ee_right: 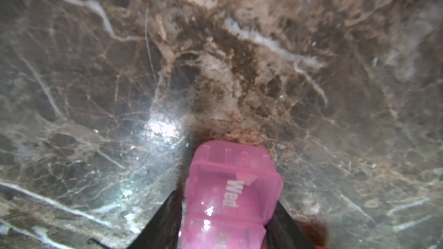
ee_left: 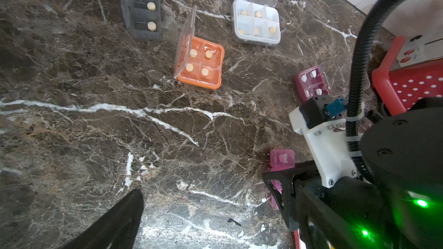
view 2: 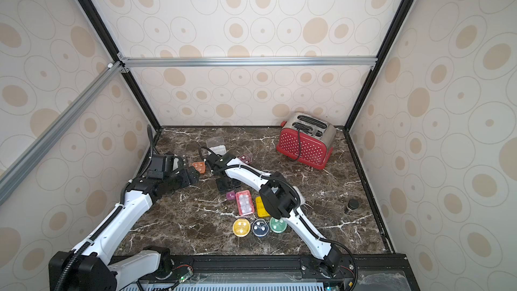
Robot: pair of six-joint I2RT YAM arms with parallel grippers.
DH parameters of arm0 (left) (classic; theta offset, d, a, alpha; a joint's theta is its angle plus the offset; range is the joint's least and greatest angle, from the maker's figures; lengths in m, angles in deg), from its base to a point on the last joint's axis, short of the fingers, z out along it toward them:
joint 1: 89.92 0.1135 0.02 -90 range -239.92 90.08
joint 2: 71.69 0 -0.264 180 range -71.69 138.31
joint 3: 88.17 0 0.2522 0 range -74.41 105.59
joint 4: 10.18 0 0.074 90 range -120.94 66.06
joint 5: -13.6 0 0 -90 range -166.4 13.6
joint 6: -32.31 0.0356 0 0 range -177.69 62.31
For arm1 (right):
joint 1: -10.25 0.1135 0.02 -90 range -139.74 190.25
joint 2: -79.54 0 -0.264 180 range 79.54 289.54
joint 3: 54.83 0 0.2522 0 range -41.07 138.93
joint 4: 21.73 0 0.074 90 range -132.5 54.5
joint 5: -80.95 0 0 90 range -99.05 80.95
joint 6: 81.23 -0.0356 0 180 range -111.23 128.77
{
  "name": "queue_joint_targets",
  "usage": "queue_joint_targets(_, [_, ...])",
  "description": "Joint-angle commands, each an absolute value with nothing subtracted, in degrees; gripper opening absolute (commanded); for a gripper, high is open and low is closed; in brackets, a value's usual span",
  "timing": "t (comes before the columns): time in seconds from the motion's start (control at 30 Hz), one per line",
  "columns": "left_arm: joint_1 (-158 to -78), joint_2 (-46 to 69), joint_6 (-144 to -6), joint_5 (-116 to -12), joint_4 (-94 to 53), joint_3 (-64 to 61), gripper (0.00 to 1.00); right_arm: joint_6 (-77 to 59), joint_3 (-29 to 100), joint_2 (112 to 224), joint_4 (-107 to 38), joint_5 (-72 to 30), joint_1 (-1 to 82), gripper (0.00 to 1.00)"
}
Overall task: Close pillboxes
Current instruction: Pick up the pillbox at the center of the board, then place the pillbox at the center of the board.
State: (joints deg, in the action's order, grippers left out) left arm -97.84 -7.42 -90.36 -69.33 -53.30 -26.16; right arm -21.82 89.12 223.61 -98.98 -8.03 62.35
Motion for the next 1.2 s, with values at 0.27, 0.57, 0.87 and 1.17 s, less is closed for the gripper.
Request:
queue_joint_targets(0.27, [-97.7, -8.3, -89.0, -70.6, -55.1, -25.7, 0.99, -20.7, 94.5, 222.0, -102.8, -6.0, 62.8, 0.46])
queue_joint_targets(0.57, [-97.6, -7.6, -88.2, -71.9, -55.5, -25.5, 0.99, -21.0, 85.4, 208.8, -105.7, 1.1, 61.2, 0.41])
queue_joint_targets(0.87, [-98.5, -6.4, -88.3, -73.2, -52.6, -26.3, 1.0, -30.6, 46.1, 179.4, -103.2, 4.0, 55.8, 0.31])
queue_joint_targets(1.17, [-105.4, -2.1, -90.1, -73.7, -49.1, -24.4, 0.99, -44.6, 18.8, 158.4, -102.1, 5.5, 46.8, 0.0])
